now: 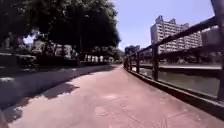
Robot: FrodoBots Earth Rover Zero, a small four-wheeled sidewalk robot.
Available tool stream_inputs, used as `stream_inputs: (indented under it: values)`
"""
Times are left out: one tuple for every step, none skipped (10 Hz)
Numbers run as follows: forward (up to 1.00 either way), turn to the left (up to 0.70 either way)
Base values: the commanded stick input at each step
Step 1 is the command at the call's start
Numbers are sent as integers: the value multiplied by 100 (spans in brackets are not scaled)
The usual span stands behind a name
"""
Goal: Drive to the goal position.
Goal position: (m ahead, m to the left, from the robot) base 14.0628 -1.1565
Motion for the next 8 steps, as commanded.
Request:
stream_inputs:
  values:
    - [100,1]
    - [100,1]
    - [100,1]
    - [100,1]
    - [100,1]
    - [100,1]
    - [100,1]
    - [100,1]
